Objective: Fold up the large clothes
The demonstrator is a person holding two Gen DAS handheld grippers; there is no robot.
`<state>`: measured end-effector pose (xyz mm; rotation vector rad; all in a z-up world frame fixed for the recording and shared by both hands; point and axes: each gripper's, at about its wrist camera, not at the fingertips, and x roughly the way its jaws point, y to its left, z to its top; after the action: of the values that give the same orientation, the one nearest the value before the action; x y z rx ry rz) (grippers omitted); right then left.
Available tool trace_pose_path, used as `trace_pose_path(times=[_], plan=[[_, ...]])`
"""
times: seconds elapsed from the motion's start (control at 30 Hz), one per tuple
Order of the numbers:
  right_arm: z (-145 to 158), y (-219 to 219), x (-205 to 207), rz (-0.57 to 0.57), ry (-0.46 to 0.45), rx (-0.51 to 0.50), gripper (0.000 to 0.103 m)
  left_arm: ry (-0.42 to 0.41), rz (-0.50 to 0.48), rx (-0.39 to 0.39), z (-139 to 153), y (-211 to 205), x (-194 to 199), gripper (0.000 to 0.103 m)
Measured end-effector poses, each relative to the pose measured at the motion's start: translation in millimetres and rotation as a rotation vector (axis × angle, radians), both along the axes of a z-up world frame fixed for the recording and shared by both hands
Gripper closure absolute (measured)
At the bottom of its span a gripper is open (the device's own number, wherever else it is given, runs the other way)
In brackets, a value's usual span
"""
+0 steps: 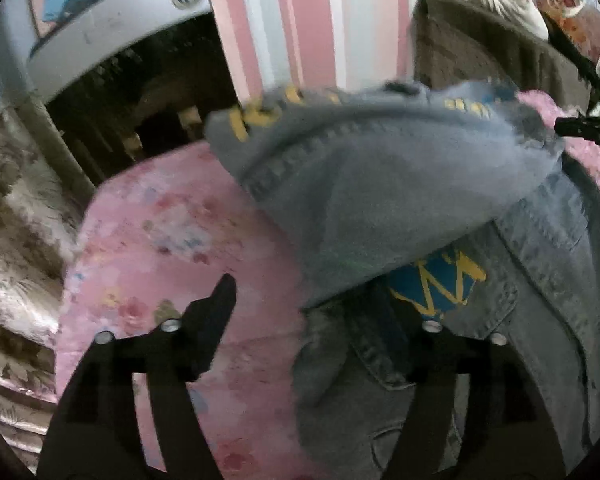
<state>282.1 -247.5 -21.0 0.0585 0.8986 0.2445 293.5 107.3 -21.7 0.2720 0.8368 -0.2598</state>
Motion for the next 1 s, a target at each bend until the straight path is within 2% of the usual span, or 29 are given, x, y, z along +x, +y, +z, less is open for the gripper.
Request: trace_pose_path(times=[0.13, 0.27, 0.33, 0.47, 0.63, 0.67, 0.7, 0.77, 0.9, 1.0], plan=[[8.8, -5.7, 12.8, -0.053, -0.049, 0.013, 0.069, -0.019, 0.042, -0.075, 19.3, 4.0, 21.1, 0.034], [1.2, 13.9, 29.4, -0.02, -0.036, -0.014, 0.069, 0.048, 0.001, -0.182, 31.6, -8.2, 39.4, 0.036], [-3.4, 25.2, 31.9, 0.004, -0.027, -0.04, 0.069, 0.054, -0.03, -0.172, 36.5, -17.4, 33.8, 0.035], [-13.9, 37.5, 33.1, 0.043, -0.018, -0.115, 0.069, 0.013, -0.045, -0.061, 38.2, -24.6, 14.3, 0.033], [-17.3, 34.9, 34.1, 0.039, -0.021, -0.096, 0.069, -0.018, 0.009, -0.054, 38.2, -23.1, 32.7, 0.035], [-17.5, 34.7, 34.0, 0.038, -0.021, -0.093, 0.069, -0.008, 0.012, -0.072, 35.2, -26.8, 43.4, 0.043], [-17.3, 35.1, 33.0, 0.039, -0.021, -0.096, 0.069, 0.006, 0.011, -0.079, 31.8, -28.7, 51.7, 0.058], [-17.6, 34.8, 32.8, 0.043, -0.018, -0.101, 0.069, 0.057, -0.004, -0.086, 18.2, -38.6, 70.0, 0.07], [-26.2, 33.9, 30.7, 0.067, -0.005, -0.133, 0.069, 0.086, 0.002, -0.059, -2.7, -47.3, 83.4, 0.071], [-32.7, 28.7, 33.3, 0.083, -0.007, -0.125, 0.069, 0.11, -0.002, -0.079, -19.4, -40.7, 86.5, 0.07]])
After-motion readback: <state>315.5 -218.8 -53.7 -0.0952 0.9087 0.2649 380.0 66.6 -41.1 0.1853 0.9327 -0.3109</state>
